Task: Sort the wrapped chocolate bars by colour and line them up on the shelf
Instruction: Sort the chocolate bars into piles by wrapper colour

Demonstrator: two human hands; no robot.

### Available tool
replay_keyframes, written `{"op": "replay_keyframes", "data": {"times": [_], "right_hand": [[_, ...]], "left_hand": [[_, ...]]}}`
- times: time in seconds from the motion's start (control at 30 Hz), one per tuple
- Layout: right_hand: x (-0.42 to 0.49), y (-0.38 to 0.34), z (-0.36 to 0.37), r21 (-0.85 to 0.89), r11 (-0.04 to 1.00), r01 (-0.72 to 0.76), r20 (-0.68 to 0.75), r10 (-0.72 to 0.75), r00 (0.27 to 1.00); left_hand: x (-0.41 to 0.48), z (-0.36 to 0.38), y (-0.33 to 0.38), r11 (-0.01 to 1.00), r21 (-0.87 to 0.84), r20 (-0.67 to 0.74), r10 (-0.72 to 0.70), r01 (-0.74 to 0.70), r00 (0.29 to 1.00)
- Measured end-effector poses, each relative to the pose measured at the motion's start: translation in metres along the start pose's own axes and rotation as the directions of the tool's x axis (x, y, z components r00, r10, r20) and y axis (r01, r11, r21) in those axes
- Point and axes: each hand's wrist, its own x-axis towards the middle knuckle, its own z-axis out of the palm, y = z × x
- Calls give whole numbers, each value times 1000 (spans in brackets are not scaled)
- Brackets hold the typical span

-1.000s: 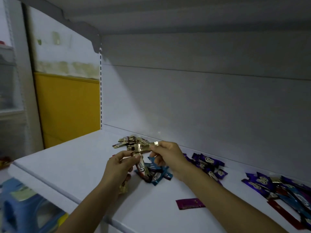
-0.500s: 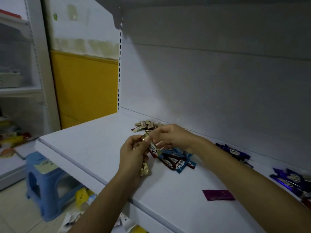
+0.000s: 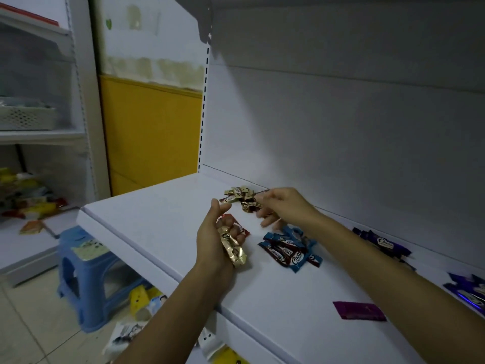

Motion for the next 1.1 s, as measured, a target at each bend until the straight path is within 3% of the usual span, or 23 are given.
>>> {"op": "replay_keyframes", "data": {"times": [0.1,0.17,0.27,0.33,0.4,0.5,0.6,0.67,0.8,0.9,1.0,1.1], "right_hand": [[-29,-3,21,42,999,7,230,-17,973],[-40,-1,34,104,994,-15,287,-16,958],[-46,1,43,67,997,27,217,-41,975],[-40,0,34,33,999,34,193,-40,980],[-24,0,12,1,1000,27,98,-27,995],[4,4,-18,46,998,-40,-106,45,993],[31,6,-26,177,980,-86,-149,113,982],[44,4,-26,235,966,-109,-151,147,977],[43,5,-27,65,986,-153,-171,162,972],[5,19,-34,-196,978,-68,-184,32,982],[-60,43,-59,-500,864,53,-183,-165,969],[-129,77,-101,-638,770,16,-205,-191,960]], "left_hand": [[1,0,1,995,-98,-28,-4,2,1000],[1,-1,1,997,-79,-31,-3,1,1000],[-5,-1,-3,994,95,3,61,-61,998],[-8,-1,-8,928,317,63,188,-198,980],[-7,-3,-16,734,587,188,288,-343,939],[-2,-3,-28,347,789,410,317,-507,855],[4,-3,-37,-56,882,470,181,-468,864],[6,-4,-43,-249,868,462,89,-430,882],[6,-3,-49,-439,776,499,-13,-454,866],[-2,2,-46,-550,678,559,-43,-487,828],[-17,10,-39,-693,461,725,-66,-554,686],[-31,25,-42,-741,209,881,-140,-638,451]]}}
